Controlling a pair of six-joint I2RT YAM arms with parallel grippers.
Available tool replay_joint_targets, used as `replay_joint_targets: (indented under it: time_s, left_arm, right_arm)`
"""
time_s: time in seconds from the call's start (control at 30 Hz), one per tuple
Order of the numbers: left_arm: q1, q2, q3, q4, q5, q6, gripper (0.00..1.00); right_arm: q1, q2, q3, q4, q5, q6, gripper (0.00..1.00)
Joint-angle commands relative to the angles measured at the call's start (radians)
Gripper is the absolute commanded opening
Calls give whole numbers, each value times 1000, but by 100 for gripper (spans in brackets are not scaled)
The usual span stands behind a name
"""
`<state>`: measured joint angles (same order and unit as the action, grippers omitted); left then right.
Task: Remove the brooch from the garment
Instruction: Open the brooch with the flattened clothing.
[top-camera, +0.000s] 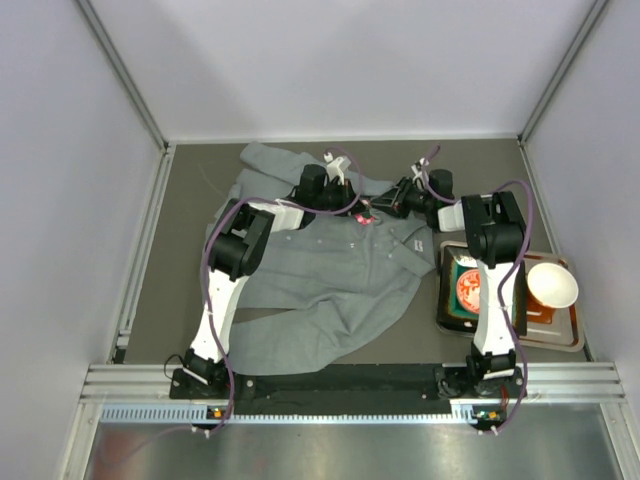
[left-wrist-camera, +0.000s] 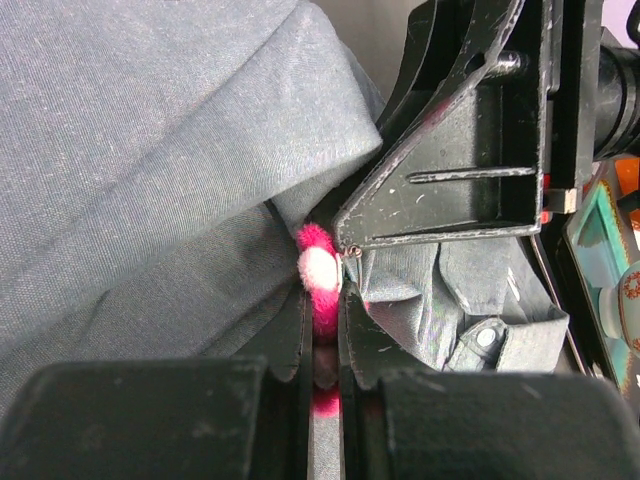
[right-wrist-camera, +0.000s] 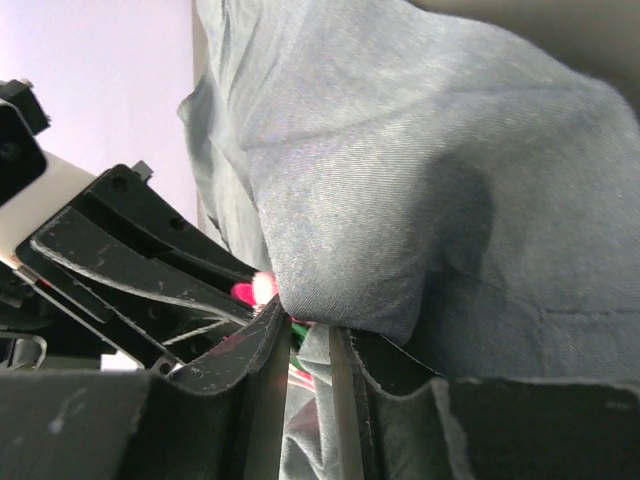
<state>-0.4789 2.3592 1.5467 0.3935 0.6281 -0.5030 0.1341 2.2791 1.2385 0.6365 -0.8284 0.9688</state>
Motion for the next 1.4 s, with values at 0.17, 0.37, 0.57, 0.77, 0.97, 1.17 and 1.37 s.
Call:
replay_joint_targets:
  time_s: [0.17,0.37,0.57,0.77,0.97,1.17,1.37]
  left_arm:
    - [-23,28,-8,-34,13,-3,0]
    - [-21,29,-5,-42,7,-9,0]
    - [-20,35,-5,-30,18,-22,0]
    - [-20,35,-10,-19,21,-29,0]
    - [-20,34,-11,-8,25,-34,0]
    - [-20,35,-11,-2,28,-37,0]
    - [-20,38,-10,-1,36,-35,0]
  right_arm:
    - [-5,-133,-128,-29,149,-99,25]
    - [-4,-202,-189,14,146,-147,18]
    - [7,-152,-177,133,68,-68,13]
    - [24,-116,-134,86,60,-71,17]
    - [33,-98,-110,51,68,-94,12]
    - [36,-70,-80,32,64,-93,6]
    - [36,-43,-53,28,28,-73,0]
